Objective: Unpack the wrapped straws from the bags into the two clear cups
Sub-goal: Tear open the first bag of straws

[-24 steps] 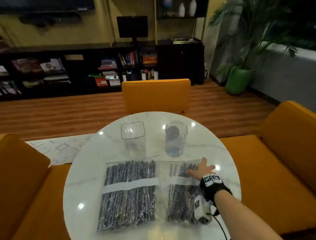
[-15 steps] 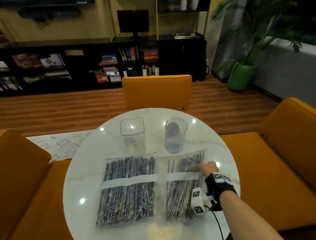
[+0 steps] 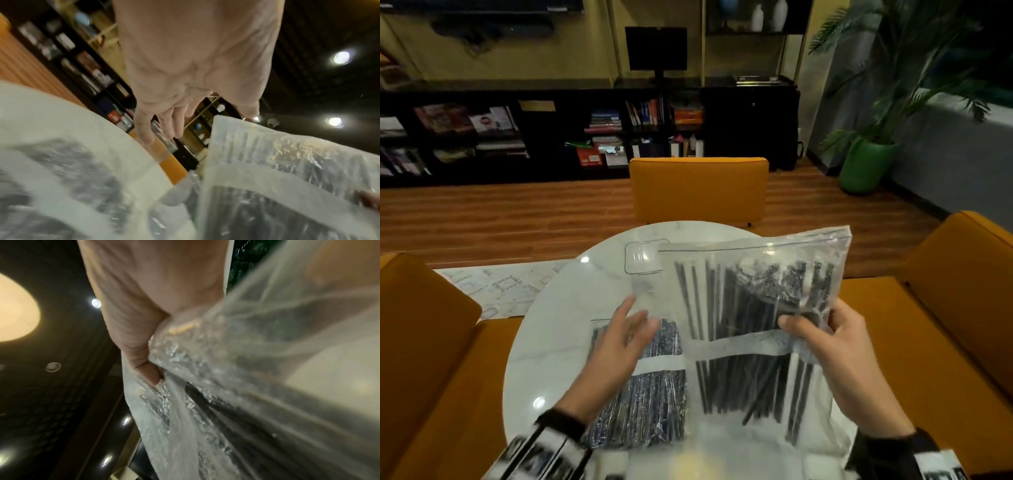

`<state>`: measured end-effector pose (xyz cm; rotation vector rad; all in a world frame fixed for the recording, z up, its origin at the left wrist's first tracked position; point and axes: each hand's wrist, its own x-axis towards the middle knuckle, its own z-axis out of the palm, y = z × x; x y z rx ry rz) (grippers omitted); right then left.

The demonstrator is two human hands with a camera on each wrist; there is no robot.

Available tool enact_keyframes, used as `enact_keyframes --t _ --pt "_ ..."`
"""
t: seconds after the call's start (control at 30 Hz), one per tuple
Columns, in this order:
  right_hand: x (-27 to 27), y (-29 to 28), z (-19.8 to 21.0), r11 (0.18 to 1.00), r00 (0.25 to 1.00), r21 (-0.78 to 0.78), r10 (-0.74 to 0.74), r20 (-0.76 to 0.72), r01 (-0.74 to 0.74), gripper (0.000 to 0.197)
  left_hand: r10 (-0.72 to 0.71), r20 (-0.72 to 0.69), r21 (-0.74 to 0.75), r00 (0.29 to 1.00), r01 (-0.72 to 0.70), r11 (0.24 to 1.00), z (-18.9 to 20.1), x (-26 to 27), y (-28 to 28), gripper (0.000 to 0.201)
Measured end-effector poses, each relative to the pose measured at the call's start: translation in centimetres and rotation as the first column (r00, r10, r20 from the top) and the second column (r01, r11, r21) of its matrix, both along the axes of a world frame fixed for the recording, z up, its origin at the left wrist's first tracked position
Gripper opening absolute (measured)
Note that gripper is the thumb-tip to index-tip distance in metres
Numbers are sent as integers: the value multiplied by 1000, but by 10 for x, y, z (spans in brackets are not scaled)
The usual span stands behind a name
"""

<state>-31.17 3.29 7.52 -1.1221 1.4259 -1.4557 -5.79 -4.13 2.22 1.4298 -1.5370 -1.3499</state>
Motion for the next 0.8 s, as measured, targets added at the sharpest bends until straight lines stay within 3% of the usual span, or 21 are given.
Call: enact_keyframes --t 0.1,0.13,0.2,0.23,0.27,0.33,0.4,0.47,0.53,0.6,0.63,0.7,0.73,0.8 --pt "6 23 0 981 969 59 190 -156 -183 29 14 -268 13 963 -11 1000 20 -35 -25 63" --pt "1 31 1 942 916 136 332 -225 -308 33 29 -346 12 938 -27 1000 27 -42 -31 49" --pt "-20 42 10 779 750 404 602 -273 -479 42 -9 -402 -55 915 -15 998 43 -48 -39 26" --pt "-34 44 13 750 702 481 633 -326 -454 41 -56 -393 -101 918 18 995 52 -49 -42 24" --pt "-48 42 17 785 682 486 596 -423 -384 38 -115 -380 -141 918 66 988 58 -48 -46 25" --pt "-62 36 30 920 739 331 371 -562 -211 25 -246 -282 -227 928 184 956 69 -48 -49 31" --pt "-52 20 45 979 862 137 199 -466 -152 25 -364 -147 -288 920 312 905 79 -57 -45 24" --pt "-27 1 52 978 921 83 210 -327 -194 21 -446 -105 -303 889 399 865 88 -69 -37 22" --pt "0 -16 49 976 919 67 216 -329 -205 14 -483 -106 -323 869 429 843 88 -79 -32 17" --pt "14 -29 39 990 929 7 136 -343 -142 4 -391 16 -405 920 363 839 85 -81 -31 15" --pt "16 -33 35 994 938 -10 100 -332 -109 3 -255 93 -462 962 269 845 83 -80 -31 21" --pt "19 -36 33 996 954 -5 79 -289 -84 4 -33 37 -499 999 47 865 87 -78 -28 26" --pt "21 -37 32 995 959 5 100 -266 -102 5 -39 -44 -452 998 15 892 90 -78 -26 26" --pt "27 -37 30 984 948 17 173 -267 -175 7 -128 -115 -357 985 79 931 95 -80 -24 24"
